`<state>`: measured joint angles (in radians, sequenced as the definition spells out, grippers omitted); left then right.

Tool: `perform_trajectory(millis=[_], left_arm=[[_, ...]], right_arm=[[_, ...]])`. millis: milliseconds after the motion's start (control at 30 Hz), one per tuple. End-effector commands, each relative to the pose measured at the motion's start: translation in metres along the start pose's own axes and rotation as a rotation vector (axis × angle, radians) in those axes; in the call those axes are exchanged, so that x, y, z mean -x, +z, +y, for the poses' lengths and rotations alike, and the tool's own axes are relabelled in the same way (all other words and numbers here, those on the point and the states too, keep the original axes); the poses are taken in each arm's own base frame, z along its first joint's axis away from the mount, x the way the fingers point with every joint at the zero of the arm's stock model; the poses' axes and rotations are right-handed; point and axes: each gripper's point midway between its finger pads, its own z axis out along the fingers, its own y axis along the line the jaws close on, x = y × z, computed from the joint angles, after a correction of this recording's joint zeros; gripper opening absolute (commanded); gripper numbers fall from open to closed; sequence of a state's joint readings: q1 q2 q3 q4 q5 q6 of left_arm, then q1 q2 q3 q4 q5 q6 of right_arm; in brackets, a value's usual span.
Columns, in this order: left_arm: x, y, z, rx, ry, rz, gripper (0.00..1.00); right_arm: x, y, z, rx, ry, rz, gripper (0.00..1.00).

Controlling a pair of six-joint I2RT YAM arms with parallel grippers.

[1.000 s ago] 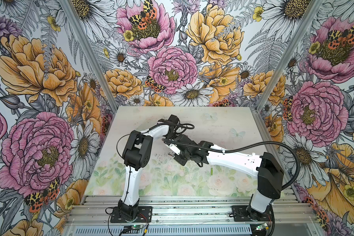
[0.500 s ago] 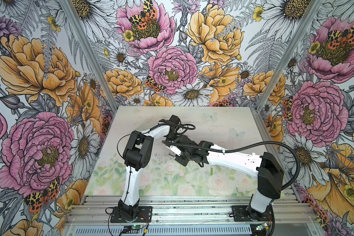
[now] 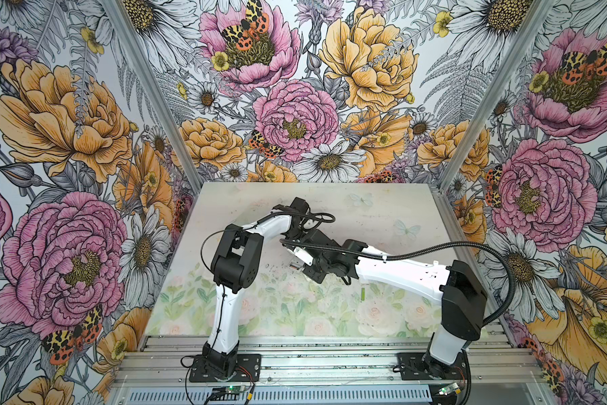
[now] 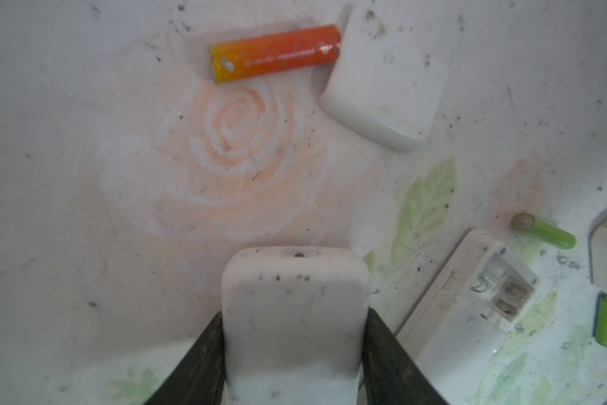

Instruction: Unload the batteries from the remote control

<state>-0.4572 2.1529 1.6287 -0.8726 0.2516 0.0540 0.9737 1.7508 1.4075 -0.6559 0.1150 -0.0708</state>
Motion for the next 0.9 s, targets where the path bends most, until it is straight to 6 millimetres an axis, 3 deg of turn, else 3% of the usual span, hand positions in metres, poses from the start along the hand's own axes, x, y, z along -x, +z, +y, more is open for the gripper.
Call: perform_trajectory(millis=[0,433,700,867], left_arm=[[-0.019,0.015,-0.005,-0.001,-0.009,0.076,0.29],[-0.017,0.017,-0.009,-0.002,-0.001,0.075,0.29],[-0.016,0.016,-0.013,-0.016,0.001,0.073,0.29],[-0.019,0.019,-0.017,-0.07,-0.026,0.083,0.29]], right_arm=[[0.011,-0.007,-0.001,0.013,-0.004,-0.025,0.0],[0.01,0.0,0.003,0.033,-0.003,-0.007,0.0],[0.003,0.019,0.007,0.019,0.018,0.026,0.0],[0.008,0.023,0.003,-0.04,0.118,-0.071,0.0]])
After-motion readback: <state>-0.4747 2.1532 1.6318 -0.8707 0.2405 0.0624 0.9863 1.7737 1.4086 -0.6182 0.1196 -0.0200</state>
